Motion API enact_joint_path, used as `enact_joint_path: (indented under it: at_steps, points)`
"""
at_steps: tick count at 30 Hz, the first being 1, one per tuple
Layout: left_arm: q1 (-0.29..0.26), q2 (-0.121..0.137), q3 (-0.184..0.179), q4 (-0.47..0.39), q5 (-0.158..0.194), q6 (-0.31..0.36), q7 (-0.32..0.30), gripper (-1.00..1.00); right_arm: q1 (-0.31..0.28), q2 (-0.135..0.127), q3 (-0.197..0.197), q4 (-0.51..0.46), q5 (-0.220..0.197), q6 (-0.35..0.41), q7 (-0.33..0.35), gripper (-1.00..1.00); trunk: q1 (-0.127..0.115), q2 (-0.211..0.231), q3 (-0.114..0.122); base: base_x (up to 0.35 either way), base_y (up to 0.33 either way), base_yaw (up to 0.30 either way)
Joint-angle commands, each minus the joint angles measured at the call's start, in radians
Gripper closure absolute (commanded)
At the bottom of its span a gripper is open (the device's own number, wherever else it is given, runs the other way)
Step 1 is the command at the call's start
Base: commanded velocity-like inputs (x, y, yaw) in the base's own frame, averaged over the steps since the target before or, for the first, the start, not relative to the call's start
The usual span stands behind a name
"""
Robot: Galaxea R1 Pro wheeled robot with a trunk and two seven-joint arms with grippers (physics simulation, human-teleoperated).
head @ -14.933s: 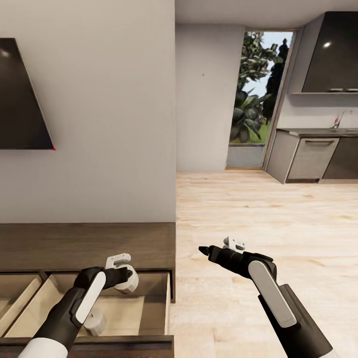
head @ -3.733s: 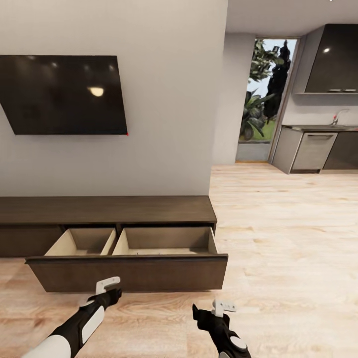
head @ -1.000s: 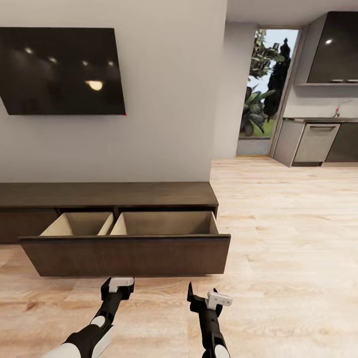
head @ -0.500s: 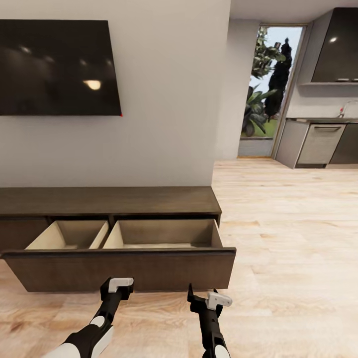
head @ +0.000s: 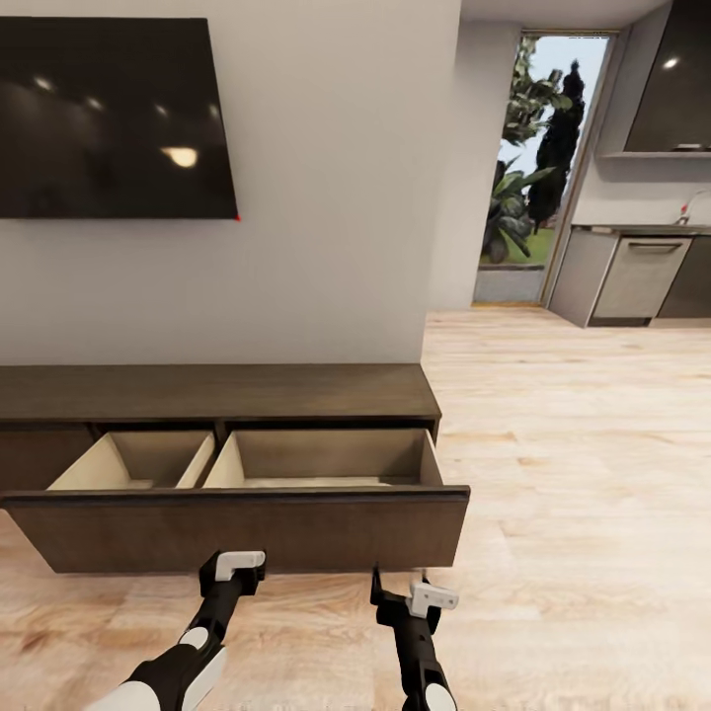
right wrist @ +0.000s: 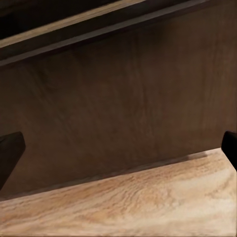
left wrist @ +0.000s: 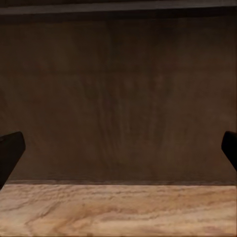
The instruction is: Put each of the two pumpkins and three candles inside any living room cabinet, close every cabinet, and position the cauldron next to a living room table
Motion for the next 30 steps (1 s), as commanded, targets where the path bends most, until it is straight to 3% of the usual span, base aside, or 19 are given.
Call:
enact_joint_path:
  at_steps: [1,11,22,30]
  points:
    - [-0.001,0.001,-0.008,0.0,0.005,-0.002,0.006,-1.0,-0.001,-0.001,0.006,0.0,-0.008,-0.006,-0.005,-1.0,0.0,-0.001,-0.005,0.0,0.0,0.0]
    - [-0.001,0.002,-0.008,0.001,0.005,-0.002,0.006,-1.0,-0.001,-0.001,0.006,0.0,-0.008,-0.005,-0.005,-1.0,0.005,-0.003,-0.044,0.0,0.0,0.0]
    - [-0.001,0.002,-0.002,0.001,0.008,-0.003,0.006,-1.0,-0.001,-0.001,0.006,0.0,-0.009,-0.005,-0.006,-1.0,0.005,-0.003,-0.044,0.039,0.0,0.0]
    - [-0.001,0.003,0.0,0.001,0.006,-0.002,0.006,-1.0,-0.001,-0.001,0.006,0.0,-0.009,-0.005,-0.006,-1.0,0.005,-0.003,-0.044,0.268,0.059,0.0]
